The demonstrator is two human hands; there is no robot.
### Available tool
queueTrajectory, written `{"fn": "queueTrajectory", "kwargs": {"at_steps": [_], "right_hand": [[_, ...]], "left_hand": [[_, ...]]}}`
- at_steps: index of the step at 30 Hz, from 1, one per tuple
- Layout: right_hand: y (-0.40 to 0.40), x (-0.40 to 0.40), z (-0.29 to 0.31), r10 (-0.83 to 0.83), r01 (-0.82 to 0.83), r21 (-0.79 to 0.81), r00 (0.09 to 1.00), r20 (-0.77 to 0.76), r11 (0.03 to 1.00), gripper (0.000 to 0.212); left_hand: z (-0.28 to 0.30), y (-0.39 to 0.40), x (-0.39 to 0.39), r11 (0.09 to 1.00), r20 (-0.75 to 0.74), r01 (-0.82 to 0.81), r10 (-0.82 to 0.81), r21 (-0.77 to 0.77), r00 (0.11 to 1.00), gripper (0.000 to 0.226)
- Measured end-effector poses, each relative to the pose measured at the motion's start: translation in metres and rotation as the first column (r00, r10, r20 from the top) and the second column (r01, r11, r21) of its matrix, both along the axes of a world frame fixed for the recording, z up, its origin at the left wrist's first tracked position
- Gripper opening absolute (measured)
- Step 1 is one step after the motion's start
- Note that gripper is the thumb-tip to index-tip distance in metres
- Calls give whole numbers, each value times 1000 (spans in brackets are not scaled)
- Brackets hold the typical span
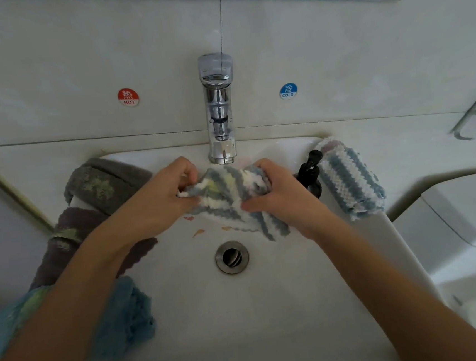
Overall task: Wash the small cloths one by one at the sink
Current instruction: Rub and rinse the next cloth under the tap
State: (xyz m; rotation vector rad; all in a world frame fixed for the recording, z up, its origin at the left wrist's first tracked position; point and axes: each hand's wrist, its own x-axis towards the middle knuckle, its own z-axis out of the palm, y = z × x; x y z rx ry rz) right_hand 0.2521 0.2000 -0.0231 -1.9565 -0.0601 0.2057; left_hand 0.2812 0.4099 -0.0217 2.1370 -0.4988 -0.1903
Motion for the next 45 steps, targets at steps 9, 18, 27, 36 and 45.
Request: {"fn": "queueTrajectory", "kwargs": {"at_steps": [9, 18, 27, 36, 45], "right_hand": [[-11, 4, -3, 125, -138, -288, 990, -62, 948, 25], [-9, 3, -4, 204, -209, 2, 953, -225, 978, 23], [-10, 1, -4, 159, -96, 276, 963, -216, 956, 40], [5, 4, -13, -230, 213, 247, 972, 41, 945, 30], [43, -10, -22, -389, 306, 435, 915, 112, 847, 39]], "left_hand": [[-5, 4, 1, 983, 40, 24, -32, 183, 999, 28], [-1, 5, -7, 999, -253, 30, -21, 33, 967, 20], [6, 3, -6, 993, -309, -1, -35, -114, 950, 16], [-5, -19, -10, 985, -209, -76, 42, -156, 977, 39], [-18, -77, -36, 823, 10, -384, 427, -418, 904, 39]]}}
